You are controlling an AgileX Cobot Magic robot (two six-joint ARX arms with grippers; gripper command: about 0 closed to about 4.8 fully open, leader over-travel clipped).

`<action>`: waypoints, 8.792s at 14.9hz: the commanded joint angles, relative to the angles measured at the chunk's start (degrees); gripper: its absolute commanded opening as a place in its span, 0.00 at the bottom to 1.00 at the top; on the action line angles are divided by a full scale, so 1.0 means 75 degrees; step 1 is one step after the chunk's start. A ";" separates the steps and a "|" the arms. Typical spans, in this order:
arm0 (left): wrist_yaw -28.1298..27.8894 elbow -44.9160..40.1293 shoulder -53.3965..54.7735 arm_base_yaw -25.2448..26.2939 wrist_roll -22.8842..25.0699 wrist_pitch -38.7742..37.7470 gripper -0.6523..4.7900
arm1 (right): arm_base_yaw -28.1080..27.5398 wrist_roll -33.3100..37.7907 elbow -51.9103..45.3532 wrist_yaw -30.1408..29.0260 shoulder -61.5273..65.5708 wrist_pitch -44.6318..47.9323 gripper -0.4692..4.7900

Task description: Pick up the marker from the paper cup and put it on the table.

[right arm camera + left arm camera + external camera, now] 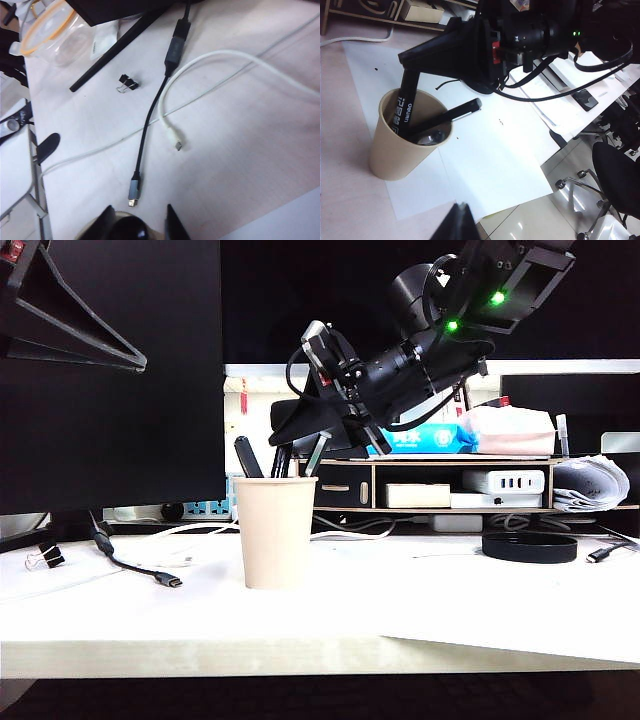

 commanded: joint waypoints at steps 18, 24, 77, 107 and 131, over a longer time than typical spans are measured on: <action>0.0061 0.0050 -0.0020 0.0003 0.0029 0.0087 0.11 | -0.0015 0.0108 0.0035 -0.0414 -0.0277 0.0082 0.23; 0.0061 0.0050 -0.0020 0.0003 0.0029 0.0087 0.11 | -0.0015 0.0087 0.0035 -0.0679 -0.0277 -0.0105 0.24; 0.0032 0.0050 -0.0020 0.0003 0.0038 0.0090 0.11 | 0.0227 -0.0350 0.0061 -0.0149 -0.0402 -0.0889 0.85; 0.0035 0.0050 -0.0020 0.0003 0.0181 0.0003 0.11 | 0.0446 -0.0408 0.0085 0.0312 -0.0329 -0.0726 0.18; 0.0026 0.0050 -0.0020 0.0003 0.0236 0.0032 0.11 | 0.0323 -0.0650 0.0306 0.0312 -0.1157 -0.1061 0.18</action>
